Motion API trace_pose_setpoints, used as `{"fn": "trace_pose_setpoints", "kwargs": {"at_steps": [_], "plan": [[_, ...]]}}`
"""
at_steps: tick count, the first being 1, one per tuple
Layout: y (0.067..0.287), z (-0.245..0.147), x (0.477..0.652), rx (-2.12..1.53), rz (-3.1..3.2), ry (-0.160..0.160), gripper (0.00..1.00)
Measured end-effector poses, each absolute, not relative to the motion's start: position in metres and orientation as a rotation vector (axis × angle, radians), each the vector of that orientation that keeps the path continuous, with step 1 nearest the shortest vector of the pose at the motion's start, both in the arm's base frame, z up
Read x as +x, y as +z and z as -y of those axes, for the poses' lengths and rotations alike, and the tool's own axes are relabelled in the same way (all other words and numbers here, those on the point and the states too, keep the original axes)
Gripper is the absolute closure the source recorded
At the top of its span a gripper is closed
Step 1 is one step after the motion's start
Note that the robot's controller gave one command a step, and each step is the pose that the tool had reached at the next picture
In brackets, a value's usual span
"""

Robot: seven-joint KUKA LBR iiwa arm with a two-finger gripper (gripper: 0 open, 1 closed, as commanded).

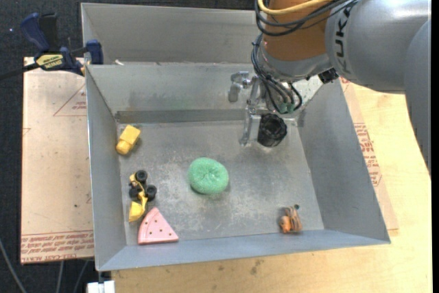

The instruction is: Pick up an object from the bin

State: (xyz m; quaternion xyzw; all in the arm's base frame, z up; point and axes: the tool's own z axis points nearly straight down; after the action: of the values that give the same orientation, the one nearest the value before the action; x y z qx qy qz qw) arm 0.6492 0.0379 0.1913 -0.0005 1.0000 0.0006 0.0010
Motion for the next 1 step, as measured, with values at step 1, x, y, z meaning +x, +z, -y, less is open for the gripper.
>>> {"fn": "trace_pose_setpoints", "kwargs": {"at_steps": [1], "plan": [[0.1329,-0.0600,0.6236,-0.038,-3.136,0.002,0.00]]}}
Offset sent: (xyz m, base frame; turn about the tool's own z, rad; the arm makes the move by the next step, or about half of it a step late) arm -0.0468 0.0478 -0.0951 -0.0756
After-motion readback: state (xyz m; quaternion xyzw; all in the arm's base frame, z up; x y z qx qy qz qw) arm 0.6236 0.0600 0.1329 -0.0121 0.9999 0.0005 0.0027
